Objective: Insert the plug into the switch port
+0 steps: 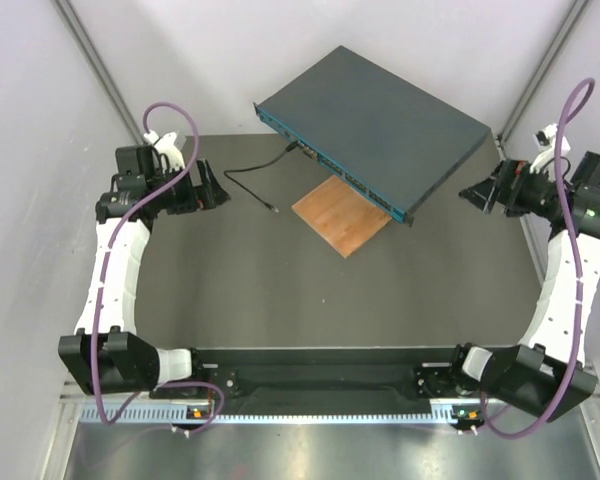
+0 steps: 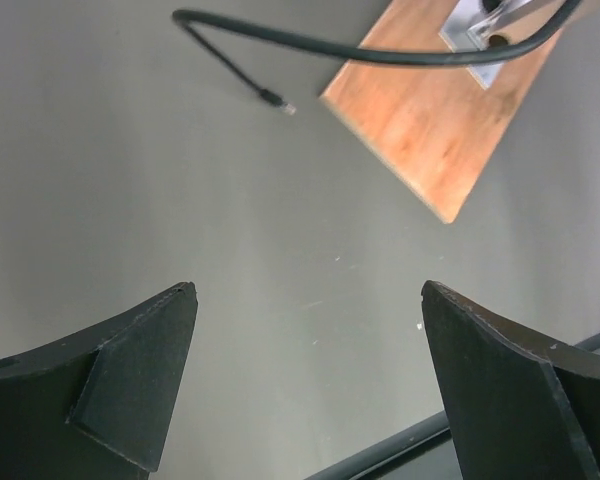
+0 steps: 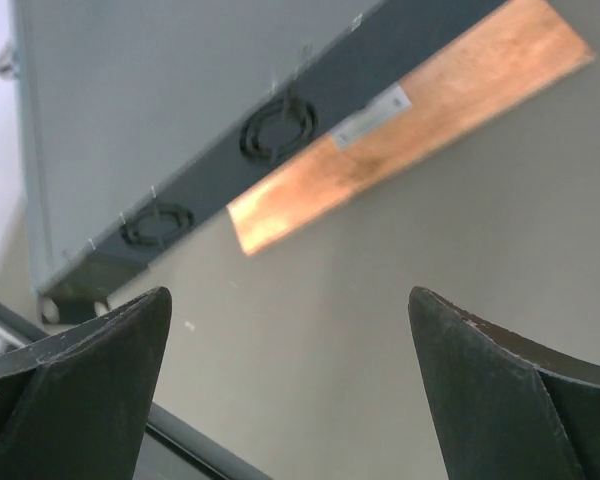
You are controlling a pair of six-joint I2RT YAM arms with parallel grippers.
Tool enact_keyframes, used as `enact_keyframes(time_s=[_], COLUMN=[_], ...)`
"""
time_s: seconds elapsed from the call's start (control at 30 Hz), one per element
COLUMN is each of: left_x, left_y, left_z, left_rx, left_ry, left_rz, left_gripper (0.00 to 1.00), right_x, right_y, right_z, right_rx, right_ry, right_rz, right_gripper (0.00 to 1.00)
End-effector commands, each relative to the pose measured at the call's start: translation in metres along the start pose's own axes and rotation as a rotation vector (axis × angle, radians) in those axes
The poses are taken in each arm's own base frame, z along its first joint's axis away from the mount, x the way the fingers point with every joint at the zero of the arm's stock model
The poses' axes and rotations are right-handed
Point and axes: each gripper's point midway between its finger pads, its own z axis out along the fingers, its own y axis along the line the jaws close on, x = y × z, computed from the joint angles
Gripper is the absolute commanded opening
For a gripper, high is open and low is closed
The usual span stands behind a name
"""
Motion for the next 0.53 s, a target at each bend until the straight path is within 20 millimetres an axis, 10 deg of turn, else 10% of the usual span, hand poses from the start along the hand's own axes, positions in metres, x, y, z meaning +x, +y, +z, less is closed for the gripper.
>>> enact_keyframes(time_s=[0.0,0.5], left_x=[0.009,0.028], left_y=[0.006,0.021], left_z=[-0.009,-0.024], left_rx=[-0.029,-0.115], left_ry=[0.010,0.023], left_rz=[0.039,0.112], left_gripper=[0.99,0.99], right_x=[0.015,0.066], right_y=[-0.001,-0.025], right_z=[-0.017,-0.024], right_rx=[0.065,0.177], right_ry=[0.056,0.157], right_rz=[-0.161,-0.218], right_gripper=[1.00,1.00])
